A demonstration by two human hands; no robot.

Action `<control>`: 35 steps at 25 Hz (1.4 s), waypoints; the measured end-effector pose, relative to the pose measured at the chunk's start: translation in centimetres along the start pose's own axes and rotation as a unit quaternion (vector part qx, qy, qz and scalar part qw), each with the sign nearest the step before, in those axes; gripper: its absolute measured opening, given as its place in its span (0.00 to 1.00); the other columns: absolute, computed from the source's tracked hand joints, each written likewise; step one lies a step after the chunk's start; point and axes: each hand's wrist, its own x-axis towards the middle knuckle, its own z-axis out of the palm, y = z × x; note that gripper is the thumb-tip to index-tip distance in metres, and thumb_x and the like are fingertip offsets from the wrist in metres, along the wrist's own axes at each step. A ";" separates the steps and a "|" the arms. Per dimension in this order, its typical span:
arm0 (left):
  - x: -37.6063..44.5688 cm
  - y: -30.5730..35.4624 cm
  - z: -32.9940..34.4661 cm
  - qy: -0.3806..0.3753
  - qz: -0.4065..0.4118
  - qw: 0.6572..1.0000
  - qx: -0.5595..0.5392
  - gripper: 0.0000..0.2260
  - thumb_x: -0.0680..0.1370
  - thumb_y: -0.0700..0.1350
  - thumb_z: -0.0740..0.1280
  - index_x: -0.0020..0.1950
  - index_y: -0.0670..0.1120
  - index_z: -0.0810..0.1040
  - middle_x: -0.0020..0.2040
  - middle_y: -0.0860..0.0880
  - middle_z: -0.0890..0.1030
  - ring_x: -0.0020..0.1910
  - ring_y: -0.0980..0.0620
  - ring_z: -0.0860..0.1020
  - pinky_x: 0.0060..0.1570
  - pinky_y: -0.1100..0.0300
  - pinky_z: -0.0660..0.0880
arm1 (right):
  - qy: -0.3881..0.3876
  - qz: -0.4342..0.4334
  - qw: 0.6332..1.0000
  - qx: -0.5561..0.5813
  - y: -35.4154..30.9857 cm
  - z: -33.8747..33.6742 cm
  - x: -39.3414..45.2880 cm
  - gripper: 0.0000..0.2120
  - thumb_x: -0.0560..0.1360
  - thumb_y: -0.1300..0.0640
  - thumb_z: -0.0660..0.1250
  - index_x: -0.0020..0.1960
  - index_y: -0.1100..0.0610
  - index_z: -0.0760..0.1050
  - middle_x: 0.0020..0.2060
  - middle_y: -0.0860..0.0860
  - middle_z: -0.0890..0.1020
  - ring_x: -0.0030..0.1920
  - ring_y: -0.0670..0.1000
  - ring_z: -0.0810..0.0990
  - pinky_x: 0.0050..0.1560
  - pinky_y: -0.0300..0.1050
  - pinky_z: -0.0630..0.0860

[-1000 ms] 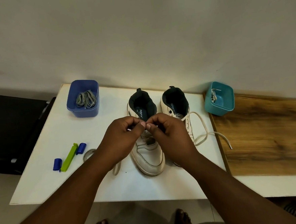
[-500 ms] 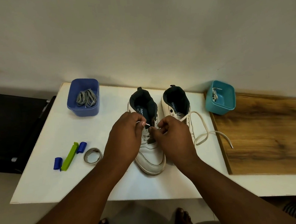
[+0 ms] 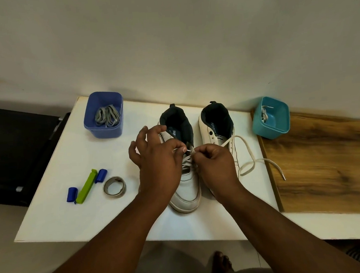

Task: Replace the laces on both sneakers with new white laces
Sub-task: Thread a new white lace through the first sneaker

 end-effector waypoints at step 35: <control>0.6 -1.3 -2.0 -0.110 0.062 0.979 0.162 0.26 0.68 0.75 0.66 0.61 0.64 0.74 0.80 0.52 0.61 0.81 0.44 0.53 0.73 0.33 0.45 | 0.229 -0.243 0.865 -0.374 -1.3 -5.8 3.1 0.06 0.80 0.59 0.68 0.55 0.56 0.80 0.57 0.57 0.78 0.56 0.59 0.75 0.54 0.52 0.71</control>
